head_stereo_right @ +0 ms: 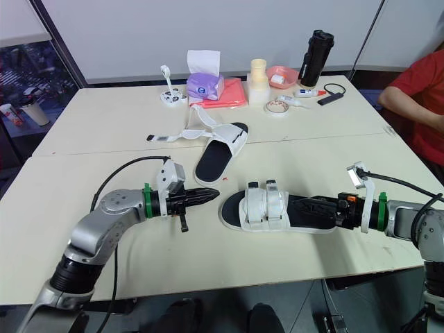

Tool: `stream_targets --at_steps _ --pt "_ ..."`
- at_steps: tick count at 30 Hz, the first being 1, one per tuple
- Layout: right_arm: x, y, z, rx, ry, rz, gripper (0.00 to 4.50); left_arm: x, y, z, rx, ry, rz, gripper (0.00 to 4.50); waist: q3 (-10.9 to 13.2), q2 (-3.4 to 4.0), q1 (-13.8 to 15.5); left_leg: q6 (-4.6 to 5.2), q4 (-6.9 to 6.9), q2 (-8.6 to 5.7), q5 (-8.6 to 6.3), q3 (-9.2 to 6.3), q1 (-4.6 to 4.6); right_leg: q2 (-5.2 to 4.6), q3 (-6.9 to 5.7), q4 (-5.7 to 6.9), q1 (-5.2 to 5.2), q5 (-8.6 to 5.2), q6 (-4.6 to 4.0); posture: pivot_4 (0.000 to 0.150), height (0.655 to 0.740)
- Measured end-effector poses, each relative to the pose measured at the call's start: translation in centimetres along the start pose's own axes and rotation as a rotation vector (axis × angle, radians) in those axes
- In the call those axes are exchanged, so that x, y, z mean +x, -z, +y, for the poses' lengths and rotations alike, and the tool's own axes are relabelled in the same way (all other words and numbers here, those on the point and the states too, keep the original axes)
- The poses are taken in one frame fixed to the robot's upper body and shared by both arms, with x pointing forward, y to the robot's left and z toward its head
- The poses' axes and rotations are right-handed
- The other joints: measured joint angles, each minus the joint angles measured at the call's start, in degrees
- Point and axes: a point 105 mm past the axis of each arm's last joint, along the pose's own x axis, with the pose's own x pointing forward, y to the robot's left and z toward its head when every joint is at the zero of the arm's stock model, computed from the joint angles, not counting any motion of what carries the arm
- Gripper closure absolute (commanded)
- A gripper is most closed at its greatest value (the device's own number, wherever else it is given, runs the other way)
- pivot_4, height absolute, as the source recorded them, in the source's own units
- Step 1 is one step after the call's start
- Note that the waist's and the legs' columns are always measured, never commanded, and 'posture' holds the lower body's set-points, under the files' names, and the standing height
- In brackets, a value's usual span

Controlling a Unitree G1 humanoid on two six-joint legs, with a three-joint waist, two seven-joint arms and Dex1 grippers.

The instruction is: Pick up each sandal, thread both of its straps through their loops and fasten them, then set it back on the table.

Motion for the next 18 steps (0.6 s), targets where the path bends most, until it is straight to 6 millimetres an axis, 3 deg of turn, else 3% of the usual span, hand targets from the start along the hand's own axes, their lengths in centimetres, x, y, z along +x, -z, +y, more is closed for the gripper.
stream_targets --at_steps 7,11,18 --pt "0.4 0.5 0.7 0.053 -0.054 0.025 0.02 -1.8 1.0 -1.2 0.017 0.035 0.098 4.5 0.11 0.0 0.05 0.0 0.01 0.01 0.0 0.0 0.0 0.0 0.01 0.01 0.01 0.0 0.0 0.15 0.74" --pt "1.8 1.8 0.9 0.093 -0.102 0.071 0.02 -2.1 0.8 -2.0 0.045 0.083 0.128 4.5 0.14 0.01 0.02 0.0 0.02 0.0 0.0 0.02 0.0 0.0 0.02 0.01 0.01 0.0 0.0 0.15 0.74" --pt "3.5 1.1 1.1 0.126 -0.171 0.045 0.02 -2.1 1.1 -2.2 0.043 0.097 0.146 4.5 0.23 0.03 -0.04 0.0 0.02 0.02 0.0 0.01 0.0 0.01 0.02 0.04 -0.01 0.0 0.0 0.15 0.74"
